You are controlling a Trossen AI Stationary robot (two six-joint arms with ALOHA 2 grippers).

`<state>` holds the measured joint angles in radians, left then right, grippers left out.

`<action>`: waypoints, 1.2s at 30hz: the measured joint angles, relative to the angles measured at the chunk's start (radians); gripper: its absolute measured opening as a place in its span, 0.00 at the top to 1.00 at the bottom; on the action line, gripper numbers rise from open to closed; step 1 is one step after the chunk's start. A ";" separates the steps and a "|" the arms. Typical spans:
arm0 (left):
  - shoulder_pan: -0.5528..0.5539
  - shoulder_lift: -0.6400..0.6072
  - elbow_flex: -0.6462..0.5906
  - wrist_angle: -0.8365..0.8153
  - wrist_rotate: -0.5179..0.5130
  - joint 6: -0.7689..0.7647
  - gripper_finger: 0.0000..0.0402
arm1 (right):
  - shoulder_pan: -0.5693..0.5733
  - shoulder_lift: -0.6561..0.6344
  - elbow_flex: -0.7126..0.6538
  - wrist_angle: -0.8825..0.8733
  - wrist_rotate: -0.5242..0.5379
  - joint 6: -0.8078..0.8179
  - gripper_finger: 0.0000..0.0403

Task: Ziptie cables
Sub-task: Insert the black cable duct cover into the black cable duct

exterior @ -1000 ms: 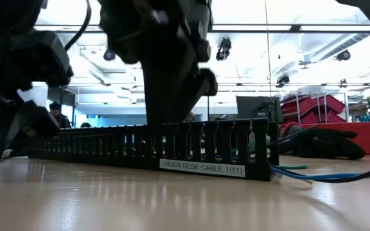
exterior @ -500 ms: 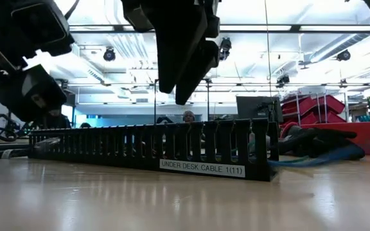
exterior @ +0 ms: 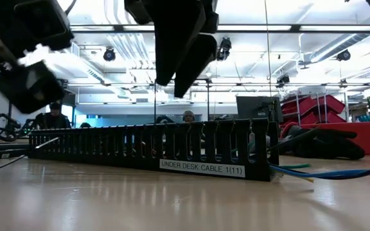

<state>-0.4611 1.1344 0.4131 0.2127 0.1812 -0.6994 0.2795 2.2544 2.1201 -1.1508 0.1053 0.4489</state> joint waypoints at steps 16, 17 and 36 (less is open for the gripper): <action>0.353 -0.362 0.020 -0.351 -0.133 0.260 0.52 | -0.118 -0.108 -0.181 0.176 0.161 -0.173 0.22; 0.391 -0.369 0.019 -0.385 -0.126 0.277 0.52 | -0.139 -0.126 -0.219 0.203 0.160 -0.199 0.22; 0.825 -0.216 0.009 -0.173 -0.041 0.483 0.65 | -0.726 -0.181 -0.452 0.441 -0.116 -0.922 0.37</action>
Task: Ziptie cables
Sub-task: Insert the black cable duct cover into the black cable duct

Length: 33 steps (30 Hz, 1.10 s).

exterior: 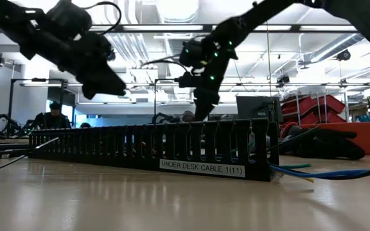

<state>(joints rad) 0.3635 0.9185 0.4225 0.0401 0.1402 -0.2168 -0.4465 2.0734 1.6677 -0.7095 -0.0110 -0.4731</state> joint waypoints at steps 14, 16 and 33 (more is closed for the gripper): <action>0.036 0.131 0.048 0.043 -0.001 0.005 0.75 | -0.067 0.160 0.040 0.047 -0.126 -0.200 0.53; 0.036 0.143 0.065 0.041 -0.001 0.005 0.75 | -0.067 0.167 0.041 0.042 -0.152 -0.199 0.55; 0.036 0.143 0.107 -0.012 -0.002 0.051 0.76 | -0.075 0.180 0.045 0.057 -0.135 -0.113 0.84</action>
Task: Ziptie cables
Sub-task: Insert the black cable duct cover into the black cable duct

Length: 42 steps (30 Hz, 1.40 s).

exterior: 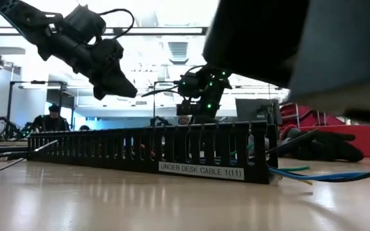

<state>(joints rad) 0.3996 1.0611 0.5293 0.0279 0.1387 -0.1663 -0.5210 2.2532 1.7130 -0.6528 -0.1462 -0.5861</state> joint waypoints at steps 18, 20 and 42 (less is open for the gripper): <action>0.000 0.017 -0.016 0.031 0.000 0.161 0.76 | 0.003 -0.105 0.016 -0.222 0.046 -0.017 0.99; 0.000 0.024 -0.017 0.047 0.000 0.160 0.76 | 0.003 -0.103 0.016 -0.188 0.045 -0.036 0.98; -0.004 0.045 -0.021 0.120 0.002 0.127 0.76 | -0.050 -0.006 -0.043 -0.036 -0.060 -0.217 0.89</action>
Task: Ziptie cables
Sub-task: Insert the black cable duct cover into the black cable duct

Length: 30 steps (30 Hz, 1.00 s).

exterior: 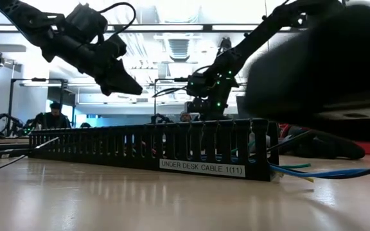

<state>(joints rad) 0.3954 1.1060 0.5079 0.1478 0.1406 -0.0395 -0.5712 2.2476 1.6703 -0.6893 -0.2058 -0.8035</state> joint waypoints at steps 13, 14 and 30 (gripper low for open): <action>0.000 0.167 0.000 0.119 0.000 0.051 0.76 | 0.029 -0.082 -0.014 -0.209 0.064 0.172 1.00; 0.000 0.182 0.000 0.134 0.000 0.063 0.76 | 0.035 -0.100 -0.014 -0.215 0.064 0.188 1.00; -0.004 0.323 0.001 0.327 -0.031 0.348 0.60 | 0.150 -0.279 -0.006 -0.417 -0.064 0.490 1.00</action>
<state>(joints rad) 0.3916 1.4285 0.5087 0.4751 0.1093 0.3089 -0.4211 1.9688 1.6642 -1.1059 -0.2699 -0.3135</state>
